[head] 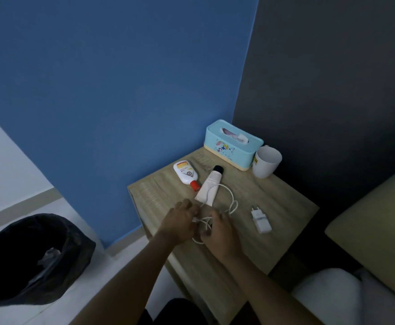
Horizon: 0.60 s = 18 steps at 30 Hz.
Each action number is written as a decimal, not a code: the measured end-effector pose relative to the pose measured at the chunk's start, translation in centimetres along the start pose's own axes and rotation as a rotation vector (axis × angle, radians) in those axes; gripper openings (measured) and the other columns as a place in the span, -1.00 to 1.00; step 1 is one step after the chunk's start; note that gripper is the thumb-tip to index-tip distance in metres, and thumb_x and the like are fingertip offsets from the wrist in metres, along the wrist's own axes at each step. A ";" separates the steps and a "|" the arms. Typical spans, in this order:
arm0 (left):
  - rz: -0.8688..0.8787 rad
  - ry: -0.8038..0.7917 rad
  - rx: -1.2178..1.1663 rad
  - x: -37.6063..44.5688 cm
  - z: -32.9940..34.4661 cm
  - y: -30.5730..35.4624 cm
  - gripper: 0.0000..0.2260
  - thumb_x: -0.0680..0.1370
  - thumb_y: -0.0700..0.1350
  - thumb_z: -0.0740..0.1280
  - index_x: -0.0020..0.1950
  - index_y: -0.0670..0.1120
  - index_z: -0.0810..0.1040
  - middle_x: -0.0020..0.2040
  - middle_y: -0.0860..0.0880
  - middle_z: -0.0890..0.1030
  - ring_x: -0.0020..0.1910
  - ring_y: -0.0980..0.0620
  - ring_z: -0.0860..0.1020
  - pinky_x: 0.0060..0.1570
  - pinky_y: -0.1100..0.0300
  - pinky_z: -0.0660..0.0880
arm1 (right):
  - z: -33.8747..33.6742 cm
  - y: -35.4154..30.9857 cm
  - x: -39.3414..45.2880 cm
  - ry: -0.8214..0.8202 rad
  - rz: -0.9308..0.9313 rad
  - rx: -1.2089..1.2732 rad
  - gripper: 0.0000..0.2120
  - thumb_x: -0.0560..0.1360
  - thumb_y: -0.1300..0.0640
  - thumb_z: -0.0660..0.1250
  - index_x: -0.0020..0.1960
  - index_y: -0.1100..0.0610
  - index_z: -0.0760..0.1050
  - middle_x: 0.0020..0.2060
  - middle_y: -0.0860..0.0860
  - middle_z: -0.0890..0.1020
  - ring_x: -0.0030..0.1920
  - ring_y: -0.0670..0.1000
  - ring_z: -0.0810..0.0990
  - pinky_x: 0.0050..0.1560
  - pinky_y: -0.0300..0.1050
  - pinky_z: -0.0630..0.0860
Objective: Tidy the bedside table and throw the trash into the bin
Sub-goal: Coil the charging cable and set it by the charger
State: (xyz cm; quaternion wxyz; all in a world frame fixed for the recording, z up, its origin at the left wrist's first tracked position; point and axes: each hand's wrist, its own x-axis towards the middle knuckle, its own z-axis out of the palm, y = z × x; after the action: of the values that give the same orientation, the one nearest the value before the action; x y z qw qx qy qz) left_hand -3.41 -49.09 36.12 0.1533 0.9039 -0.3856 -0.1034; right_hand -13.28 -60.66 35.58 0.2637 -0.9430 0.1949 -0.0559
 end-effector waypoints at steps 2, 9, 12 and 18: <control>0.014 0.006 0.069 0.2 -0.2 0.4 -0.66 0.53 0.00 0.25 0.29 -0.02 0.40 0.22 -0.08 0.41 0.15 -0.05 0.41 0.13 0.07 0.42 | 0.4 0.4 0.0 -0.013 -0.010 -0.020 -0.65 0.40 0.05 0.37 0.15 0.08 0.42 0.03 0.06 0.61 0.07 0.09 0.57 0.02 -0.10 0.49; 0.018 -0.001 0.239 -0.3 -1.9 0.6 -0.70 0.60 -0.05 0.17 0.31 -0.10 0.33 0.21 -0.14 0.51 0.17 -0.11 0.45 0.10 0.03 0.42 | -3.6 -0.9 0.7 -0.140 0.027 0.185 -0.81 0.47 0.20 0.34 0.05 0.01 0.47 -0.20 -0.11 0.60 -0.13 -0.06 0.59 -0.18 -0.18 0.44; 0.011 0.058 0.254 -0.8 -6.1 0.2 -0.70 0.61 -0.10 0.14 0.35 -0.04 0.38 0.22 -0.11 0.49 0.22 -0.12 0.46 0.13 0.03 0.40 | -7.8 -1.6 1.4 -0.162 0.016 0.207 -0.78 0.52 0.23 0.27 0.13 0.08 0.54 -0.06 -0.01 0.66 -0.07 -0.04 0.61 -0.11 -0.12 0.53; -0.083 0.241 -0.009 -2.3 -17.9 -0.6 -0.81 0.51 -0.31 0.22 0.00 -0.14 0.59 0.00 -0.16 0.62 0.00 -0.16 0.60 -0.04 0.11 0.47 | -15.4 -1.5 1.3 -0.104 0.033 0.280 -0.72 0.49 0.35 0.27 0.08 0.09 0.62 -0.03 -0.01 0.68 0.00 -0.02 0.63 0.06 -0.06 0.56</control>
State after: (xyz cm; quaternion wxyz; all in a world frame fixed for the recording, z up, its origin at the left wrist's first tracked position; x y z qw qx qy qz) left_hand 0.87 -43.50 52.71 0.1982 0.9242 -0.3263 -0.0019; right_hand -14.82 -67.30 49.55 0.4033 -0.8953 0.1870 -0.0294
